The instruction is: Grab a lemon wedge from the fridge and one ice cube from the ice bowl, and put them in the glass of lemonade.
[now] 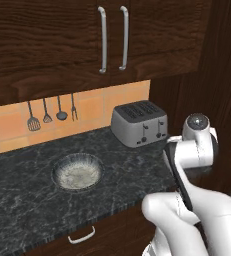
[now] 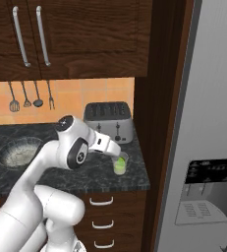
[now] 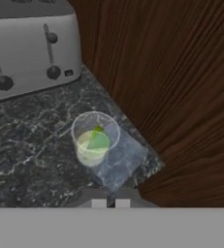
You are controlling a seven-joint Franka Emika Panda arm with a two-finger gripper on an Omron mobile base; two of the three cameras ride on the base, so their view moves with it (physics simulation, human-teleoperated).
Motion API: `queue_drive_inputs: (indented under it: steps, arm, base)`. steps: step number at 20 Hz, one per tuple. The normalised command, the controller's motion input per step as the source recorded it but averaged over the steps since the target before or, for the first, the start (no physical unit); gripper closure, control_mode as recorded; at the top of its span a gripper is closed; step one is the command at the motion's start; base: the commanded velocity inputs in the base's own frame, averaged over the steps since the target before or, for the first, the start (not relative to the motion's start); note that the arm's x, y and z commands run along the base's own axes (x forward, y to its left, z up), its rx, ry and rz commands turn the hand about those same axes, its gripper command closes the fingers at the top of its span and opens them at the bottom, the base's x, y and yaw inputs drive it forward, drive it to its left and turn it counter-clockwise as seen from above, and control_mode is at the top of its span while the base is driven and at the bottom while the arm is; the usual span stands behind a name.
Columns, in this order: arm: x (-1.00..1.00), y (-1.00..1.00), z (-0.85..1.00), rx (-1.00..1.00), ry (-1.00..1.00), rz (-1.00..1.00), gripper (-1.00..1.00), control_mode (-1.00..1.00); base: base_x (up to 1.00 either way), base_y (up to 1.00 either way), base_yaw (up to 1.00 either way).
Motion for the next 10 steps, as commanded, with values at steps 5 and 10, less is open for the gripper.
queue_drive_inputs:
  steps: [5, 10]
  arm:
    - [0.32, -0.10, -0.08, 0.09, 0.01, -0.19, 1.00, -1.00]
    - [0.27, -0.13, -0.28, 0.11, 0.00, -0.13, 1.00, -1.00]
  base:
    - [0.00, 0.00, 0.00]
    - [0.00, 0.00, 0.00]
